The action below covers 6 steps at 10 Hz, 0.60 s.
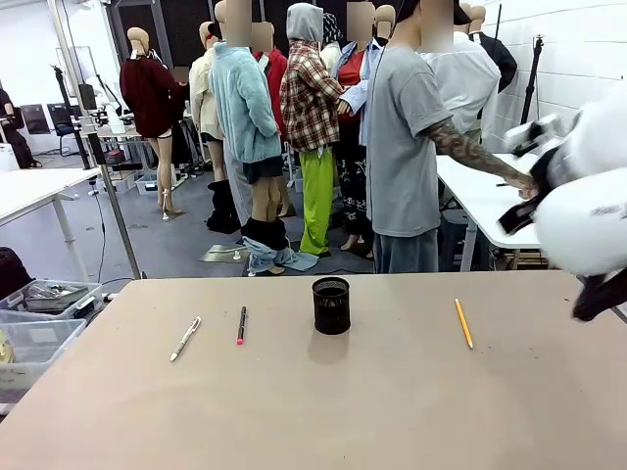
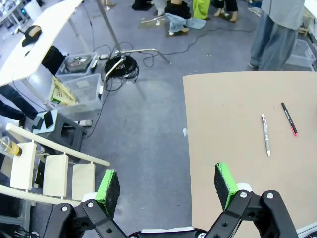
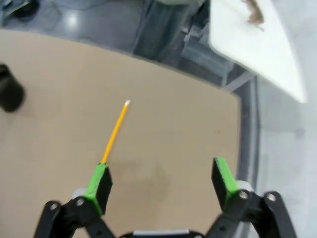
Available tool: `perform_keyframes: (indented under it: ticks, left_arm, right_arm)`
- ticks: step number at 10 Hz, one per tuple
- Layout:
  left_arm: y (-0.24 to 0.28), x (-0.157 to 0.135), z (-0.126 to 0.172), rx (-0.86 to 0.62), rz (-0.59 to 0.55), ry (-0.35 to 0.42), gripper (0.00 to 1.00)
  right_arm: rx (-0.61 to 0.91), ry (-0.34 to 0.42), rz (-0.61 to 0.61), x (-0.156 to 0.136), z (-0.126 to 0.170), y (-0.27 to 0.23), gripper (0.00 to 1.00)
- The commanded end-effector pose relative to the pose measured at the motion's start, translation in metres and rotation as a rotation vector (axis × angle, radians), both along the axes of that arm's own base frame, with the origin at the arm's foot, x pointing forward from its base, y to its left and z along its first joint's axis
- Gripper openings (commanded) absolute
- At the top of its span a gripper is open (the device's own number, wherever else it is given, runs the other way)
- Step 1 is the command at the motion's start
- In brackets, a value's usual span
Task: Place the pens into the pen holder.
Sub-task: Pick up a writing instrument from the table and place it into the Pen holder.
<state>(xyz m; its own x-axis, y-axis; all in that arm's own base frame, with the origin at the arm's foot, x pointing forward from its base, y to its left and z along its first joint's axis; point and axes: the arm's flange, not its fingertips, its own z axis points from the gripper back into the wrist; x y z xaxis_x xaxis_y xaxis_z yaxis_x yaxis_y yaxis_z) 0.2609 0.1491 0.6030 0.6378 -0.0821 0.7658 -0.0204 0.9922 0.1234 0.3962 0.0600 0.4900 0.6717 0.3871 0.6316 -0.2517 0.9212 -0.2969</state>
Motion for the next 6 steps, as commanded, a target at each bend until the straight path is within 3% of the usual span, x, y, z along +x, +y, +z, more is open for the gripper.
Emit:
perform_keyframes:
  ticks: [1,2,3,6]
  left_arm:
    - [0.001,0.002,0.001,0.005,0.005,-0.014,1.0]
    - [0.001,0.002,0.001,0.005,0.005,-0.014,1.0]
    - [0.001,0.002,0.001,0.005,0.005,-0.014,1.0]
    - [0.001,0.002,0.001,0.005,0.005,-0.014,1.0]
  right_arm:
    - [-0.044,0.066,-0.116,0.026,-0.037,0.013,1.0]
    - [0.001,0.096,-0.105,0.039,-0.047,0.021,1.0]
    - [-0.01,0.056,-0.016,0.009,-0.027,0.012,1.0]
    - [-0.01,0.056,-0.016,0.009,-0.027,0.012,1.0]
